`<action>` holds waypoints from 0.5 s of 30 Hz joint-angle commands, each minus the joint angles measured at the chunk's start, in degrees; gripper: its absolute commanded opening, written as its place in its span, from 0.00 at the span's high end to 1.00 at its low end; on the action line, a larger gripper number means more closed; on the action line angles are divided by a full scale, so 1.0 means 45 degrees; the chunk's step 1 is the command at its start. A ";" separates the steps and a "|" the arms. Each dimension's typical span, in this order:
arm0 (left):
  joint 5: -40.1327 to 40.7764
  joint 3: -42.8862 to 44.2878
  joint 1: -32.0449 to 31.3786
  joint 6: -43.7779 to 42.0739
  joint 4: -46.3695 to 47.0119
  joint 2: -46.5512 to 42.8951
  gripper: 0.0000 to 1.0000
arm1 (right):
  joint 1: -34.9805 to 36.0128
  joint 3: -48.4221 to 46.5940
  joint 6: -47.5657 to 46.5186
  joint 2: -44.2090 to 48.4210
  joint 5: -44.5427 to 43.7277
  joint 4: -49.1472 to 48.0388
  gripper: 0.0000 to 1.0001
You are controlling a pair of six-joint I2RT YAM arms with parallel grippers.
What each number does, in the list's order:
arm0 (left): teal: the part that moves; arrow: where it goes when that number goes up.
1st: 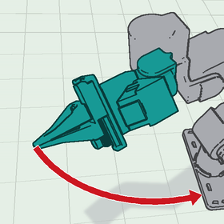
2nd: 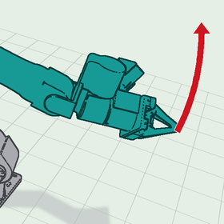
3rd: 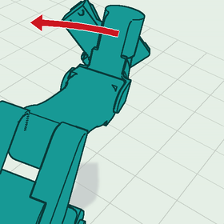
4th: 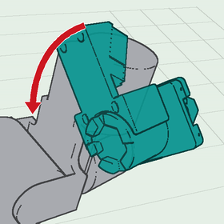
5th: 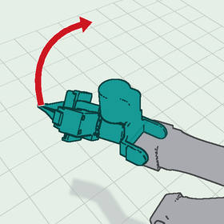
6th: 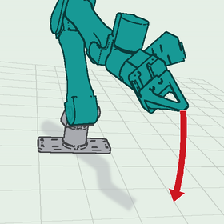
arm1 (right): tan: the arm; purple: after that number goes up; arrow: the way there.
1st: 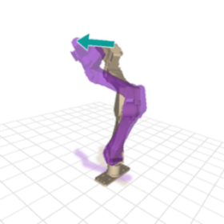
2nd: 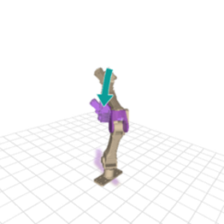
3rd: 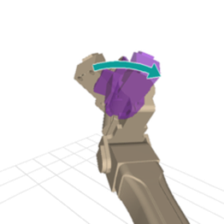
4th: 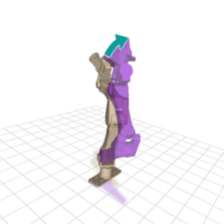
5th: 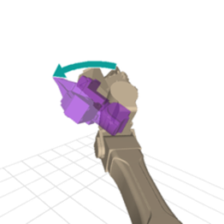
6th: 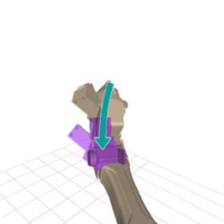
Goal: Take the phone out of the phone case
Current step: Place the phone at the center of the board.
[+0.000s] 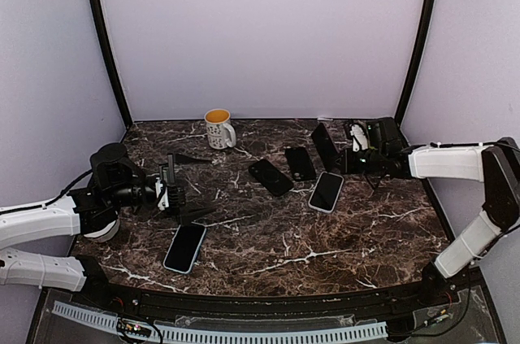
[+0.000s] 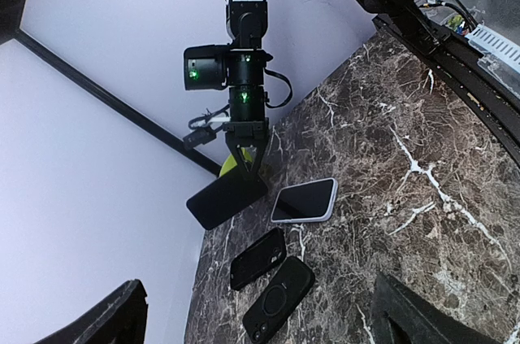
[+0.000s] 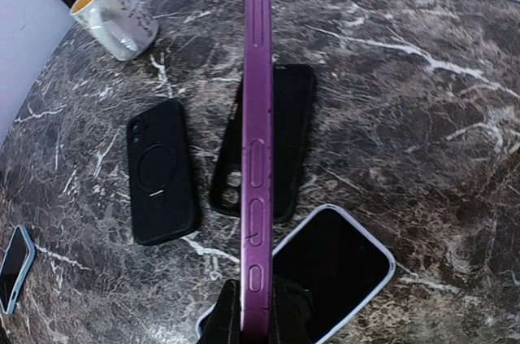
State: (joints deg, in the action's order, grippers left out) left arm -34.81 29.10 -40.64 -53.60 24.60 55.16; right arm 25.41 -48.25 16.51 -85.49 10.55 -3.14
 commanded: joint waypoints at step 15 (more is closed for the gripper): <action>0.0152 -0.0174 0.0038 -0.0156 0.0179 -0.0096 0.01 | -0.1852 -0.3244 0.1842 -0.4554 0.2105 -0.1688 1.00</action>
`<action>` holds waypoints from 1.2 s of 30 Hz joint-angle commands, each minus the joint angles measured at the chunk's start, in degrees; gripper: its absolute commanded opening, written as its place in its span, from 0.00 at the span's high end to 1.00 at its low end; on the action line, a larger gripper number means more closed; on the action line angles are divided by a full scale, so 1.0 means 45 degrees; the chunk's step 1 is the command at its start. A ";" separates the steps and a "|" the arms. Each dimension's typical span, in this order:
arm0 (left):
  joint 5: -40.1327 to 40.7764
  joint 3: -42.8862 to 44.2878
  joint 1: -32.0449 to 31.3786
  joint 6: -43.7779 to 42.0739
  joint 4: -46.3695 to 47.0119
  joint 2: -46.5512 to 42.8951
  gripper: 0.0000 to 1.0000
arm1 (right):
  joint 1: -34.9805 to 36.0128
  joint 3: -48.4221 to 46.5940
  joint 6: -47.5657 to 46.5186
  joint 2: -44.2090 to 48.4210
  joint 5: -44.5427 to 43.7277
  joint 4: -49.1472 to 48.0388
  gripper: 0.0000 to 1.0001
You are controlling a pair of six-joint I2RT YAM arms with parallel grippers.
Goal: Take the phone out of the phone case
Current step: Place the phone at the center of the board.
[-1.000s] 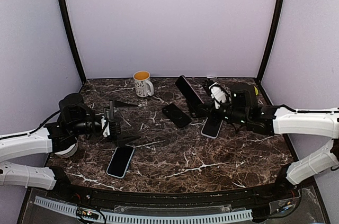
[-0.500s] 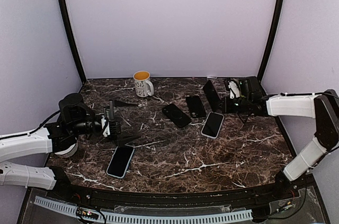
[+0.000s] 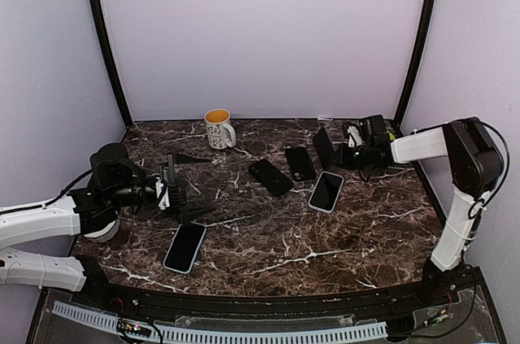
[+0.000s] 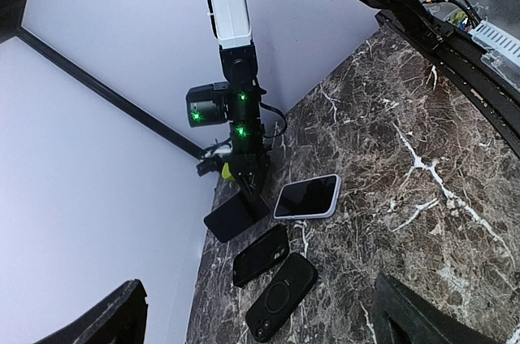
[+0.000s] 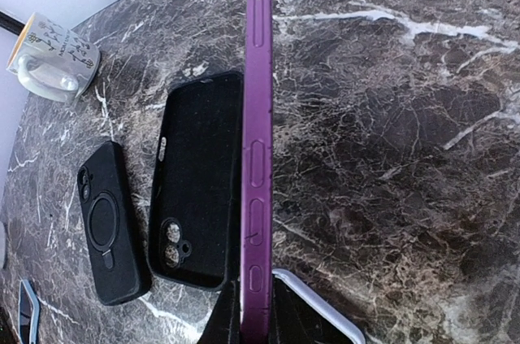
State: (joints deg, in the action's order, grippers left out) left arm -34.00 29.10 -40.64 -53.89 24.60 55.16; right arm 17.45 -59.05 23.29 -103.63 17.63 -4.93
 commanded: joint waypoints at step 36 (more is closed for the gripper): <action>-0.0062 -0.0160 0.0029 -0.0105 0.0168 0.0041 0.01 | -0.0071 -0.2449 0.0780 -0.3376 0.2379 0.0851 0.94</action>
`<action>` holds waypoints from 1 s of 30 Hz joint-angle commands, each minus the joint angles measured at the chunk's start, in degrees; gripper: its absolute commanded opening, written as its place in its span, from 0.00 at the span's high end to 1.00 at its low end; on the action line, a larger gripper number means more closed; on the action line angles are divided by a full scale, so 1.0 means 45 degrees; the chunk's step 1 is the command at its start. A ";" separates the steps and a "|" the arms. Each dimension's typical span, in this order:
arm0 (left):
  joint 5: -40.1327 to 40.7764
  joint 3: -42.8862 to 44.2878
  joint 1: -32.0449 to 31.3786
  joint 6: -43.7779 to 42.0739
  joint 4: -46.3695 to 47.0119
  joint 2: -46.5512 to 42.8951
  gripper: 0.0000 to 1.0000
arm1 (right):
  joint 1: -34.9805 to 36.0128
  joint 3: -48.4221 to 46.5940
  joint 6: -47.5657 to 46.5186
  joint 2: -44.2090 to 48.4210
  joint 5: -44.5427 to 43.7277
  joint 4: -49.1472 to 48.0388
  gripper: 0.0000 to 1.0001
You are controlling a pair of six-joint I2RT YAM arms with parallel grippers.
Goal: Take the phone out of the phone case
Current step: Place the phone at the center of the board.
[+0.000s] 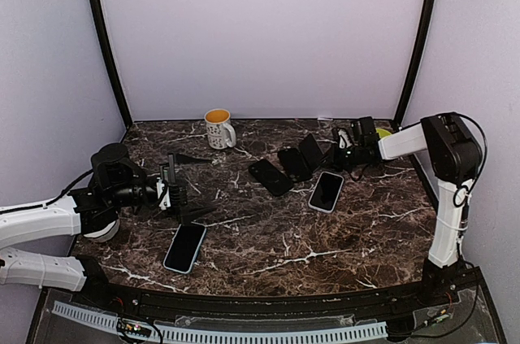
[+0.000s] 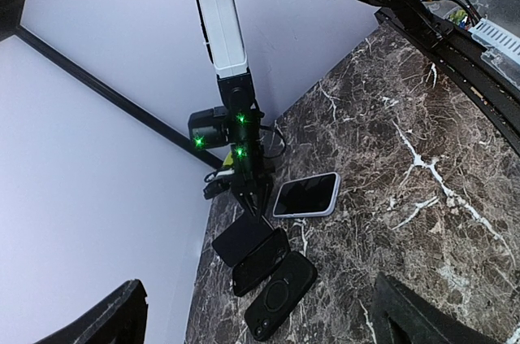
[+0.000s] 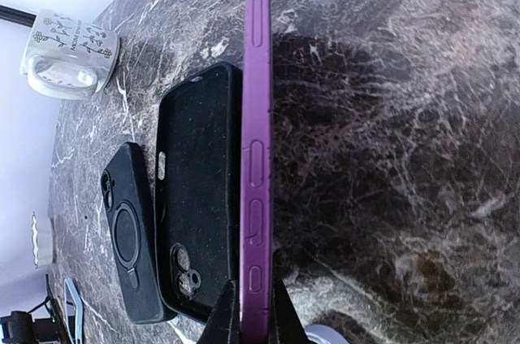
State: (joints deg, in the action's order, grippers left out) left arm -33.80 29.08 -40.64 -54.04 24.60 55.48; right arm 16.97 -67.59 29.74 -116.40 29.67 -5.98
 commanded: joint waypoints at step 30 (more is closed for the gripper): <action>-0.0309 -0.0084 0.0043 -0.0027 0.0180 -0.0162 0.04 | 0.1342 -0.1986 0.0945 0.0727 -0.8108 0.6159 0.07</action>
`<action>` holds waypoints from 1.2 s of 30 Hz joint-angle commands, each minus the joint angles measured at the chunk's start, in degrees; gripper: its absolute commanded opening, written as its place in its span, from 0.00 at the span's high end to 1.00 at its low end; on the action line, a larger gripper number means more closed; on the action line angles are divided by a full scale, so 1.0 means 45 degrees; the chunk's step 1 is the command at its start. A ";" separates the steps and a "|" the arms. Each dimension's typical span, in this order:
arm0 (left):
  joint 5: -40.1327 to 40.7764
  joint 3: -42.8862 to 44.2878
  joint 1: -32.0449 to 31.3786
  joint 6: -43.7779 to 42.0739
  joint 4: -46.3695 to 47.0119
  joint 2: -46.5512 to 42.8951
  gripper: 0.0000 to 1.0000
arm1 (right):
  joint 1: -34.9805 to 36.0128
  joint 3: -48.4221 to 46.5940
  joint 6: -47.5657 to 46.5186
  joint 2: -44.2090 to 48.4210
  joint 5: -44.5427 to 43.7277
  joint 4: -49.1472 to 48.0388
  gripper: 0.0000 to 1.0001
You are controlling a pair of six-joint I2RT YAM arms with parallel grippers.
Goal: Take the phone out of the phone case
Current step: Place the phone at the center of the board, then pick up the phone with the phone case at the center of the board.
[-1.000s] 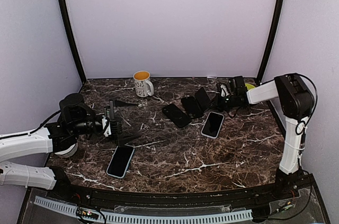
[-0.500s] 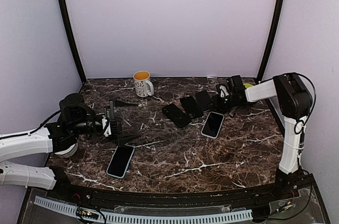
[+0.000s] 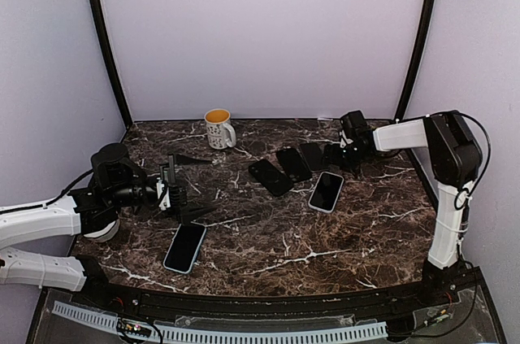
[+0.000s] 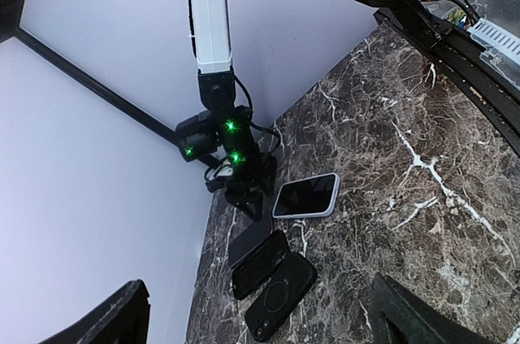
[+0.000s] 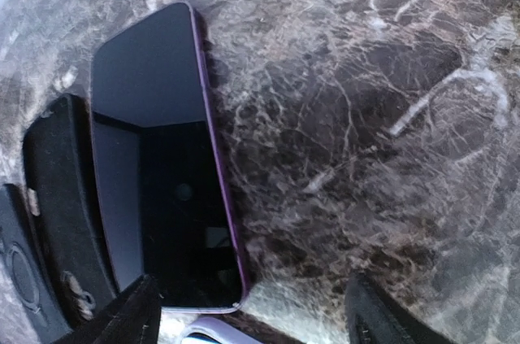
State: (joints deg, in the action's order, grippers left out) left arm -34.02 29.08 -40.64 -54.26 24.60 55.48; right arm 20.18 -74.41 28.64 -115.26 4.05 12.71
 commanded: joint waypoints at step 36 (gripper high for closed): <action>0.0109 -0.0118 0.0029 -0.0445 -0.0105 -0.0363 0.04 | 0.3424 -0.2055 0.5030 -0.1329 -0.4576 0.7473 0.09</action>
State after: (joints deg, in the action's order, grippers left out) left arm -33.54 29.08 -40.64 -55.83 24.25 54.61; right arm 34.37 -84.05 51.33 -118.58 -15.16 41.32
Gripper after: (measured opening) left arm 0.957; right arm 0.938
